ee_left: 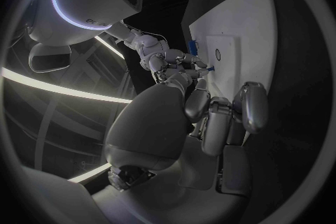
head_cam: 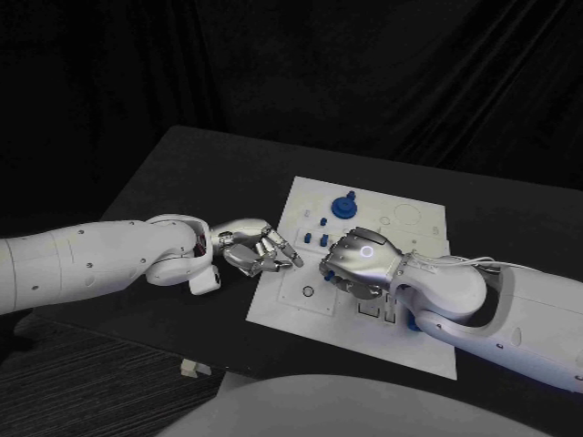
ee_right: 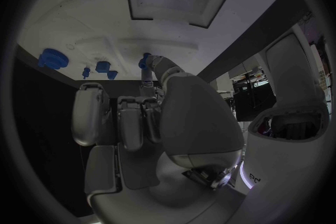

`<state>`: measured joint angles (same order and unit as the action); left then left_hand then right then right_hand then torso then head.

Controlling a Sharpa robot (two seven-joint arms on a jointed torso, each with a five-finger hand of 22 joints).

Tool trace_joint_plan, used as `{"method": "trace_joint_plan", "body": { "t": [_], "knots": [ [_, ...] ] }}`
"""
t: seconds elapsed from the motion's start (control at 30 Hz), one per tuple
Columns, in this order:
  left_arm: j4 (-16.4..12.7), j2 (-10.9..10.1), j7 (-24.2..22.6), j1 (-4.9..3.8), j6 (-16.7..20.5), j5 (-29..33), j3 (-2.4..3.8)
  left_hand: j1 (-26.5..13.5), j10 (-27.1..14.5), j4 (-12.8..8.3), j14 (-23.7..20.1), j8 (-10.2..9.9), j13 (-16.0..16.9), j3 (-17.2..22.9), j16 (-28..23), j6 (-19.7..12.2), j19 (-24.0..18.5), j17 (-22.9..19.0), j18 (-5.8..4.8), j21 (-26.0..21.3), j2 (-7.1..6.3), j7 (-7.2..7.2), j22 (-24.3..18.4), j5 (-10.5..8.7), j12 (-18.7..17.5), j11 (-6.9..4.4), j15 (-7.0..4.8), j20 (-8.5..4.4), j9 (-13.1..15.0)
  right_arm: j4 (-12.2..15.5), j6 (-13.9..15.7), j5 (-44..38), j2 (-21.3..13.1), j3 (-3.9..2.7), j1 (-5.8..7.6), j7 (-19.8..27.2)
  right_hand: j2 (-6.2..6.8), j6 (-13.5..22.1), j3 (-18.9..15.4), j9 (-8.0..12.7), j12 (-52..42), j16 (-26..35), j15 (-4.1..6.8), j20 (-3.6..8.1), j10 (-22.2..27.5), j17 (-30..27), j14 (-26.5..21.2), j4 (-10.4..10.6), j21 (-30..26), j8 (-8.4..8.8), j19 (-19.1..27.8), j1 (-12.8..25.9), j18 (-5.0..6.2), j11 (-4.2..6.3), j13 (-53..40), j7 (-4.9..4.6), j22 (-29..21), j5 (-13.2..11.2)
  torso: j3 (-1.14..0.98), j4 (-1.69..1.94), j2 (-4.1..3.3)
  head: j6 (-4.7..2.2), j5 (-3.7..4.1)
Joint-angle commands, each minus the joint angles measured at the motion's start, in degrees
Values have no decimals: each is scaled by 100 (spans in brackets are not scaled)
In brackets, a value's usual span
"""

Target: Assemble the parts on the task board

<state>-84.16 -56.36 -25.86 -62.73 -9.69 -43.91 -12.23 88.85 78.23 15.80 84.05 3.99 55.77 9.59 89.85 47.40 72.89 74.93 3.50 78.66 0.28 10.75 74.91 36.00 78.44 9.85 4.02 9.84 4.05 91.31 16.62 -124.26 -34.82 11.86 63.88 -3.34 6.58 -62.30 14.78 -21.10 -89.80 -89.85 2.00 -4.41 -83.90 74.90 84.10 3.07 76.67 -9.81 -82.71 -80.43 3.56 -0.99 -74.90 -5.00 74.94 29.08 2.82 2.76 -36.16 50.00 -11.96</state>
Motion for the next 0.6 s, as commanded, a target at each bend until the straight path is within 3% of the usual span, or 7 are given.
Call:
{"method": "trace_joint_plan", "body": {
  "t": [0.03, 0.37, 0.6],
  "knots": [
    [-6, 12, -38, 5, -69, 13, 3, -2, 1177, -6, 595, -10, 3423, 38, 15, -18, -37, 1507, 67, -26, -71, 9, 693, 30, 1156, -357, -29, 15, -7, 14, -31, -54, 9, 1, -17, 4, 26, 25, 15, 14, -20, -15, -4, 6, -610, 1510, 590, -31, -65, 53, 58, -23, -37, -55, -1510, -37, 1079, -76, 0, 0, 0, 0, -6],
    [4, 28, -38, 5, -70, 13, 3, -2, 1177, -6, 595, -10, 3423, 38, 15, -18, -37, 1507, 67, -26, -71, 9, 693, 30, 1156, -357, -29, 15, -7, 17, -21, -54, 41, 1, -19, 111, 37, 141, -7, 60, -20, -15, 2, 2, -610, 1510, 590, -10, -158, 218, 97, 79, -20, -56, -1510, -33, 1058, -545, 0, 0, 0, 0, -17],
    [21, 33, -20, 5, -78, 13, 3, -5, 1177, -6, 595, -14, 3423, 45, 15, -24, -31, 1507, 66, -24, -68, 6, 697, 30, 1156, -360, -32, 15, -9, 26, -64, 178, 41, 1, -21, 158, 81, 445, -83, 185, -20, -15, -1, 0, -610, 1510, 590, 86, -264, 475, 134, 210, -3, -37, -1510, -64, 1035, -972, 0, 1, 0, 0, -18]
  ]
}}
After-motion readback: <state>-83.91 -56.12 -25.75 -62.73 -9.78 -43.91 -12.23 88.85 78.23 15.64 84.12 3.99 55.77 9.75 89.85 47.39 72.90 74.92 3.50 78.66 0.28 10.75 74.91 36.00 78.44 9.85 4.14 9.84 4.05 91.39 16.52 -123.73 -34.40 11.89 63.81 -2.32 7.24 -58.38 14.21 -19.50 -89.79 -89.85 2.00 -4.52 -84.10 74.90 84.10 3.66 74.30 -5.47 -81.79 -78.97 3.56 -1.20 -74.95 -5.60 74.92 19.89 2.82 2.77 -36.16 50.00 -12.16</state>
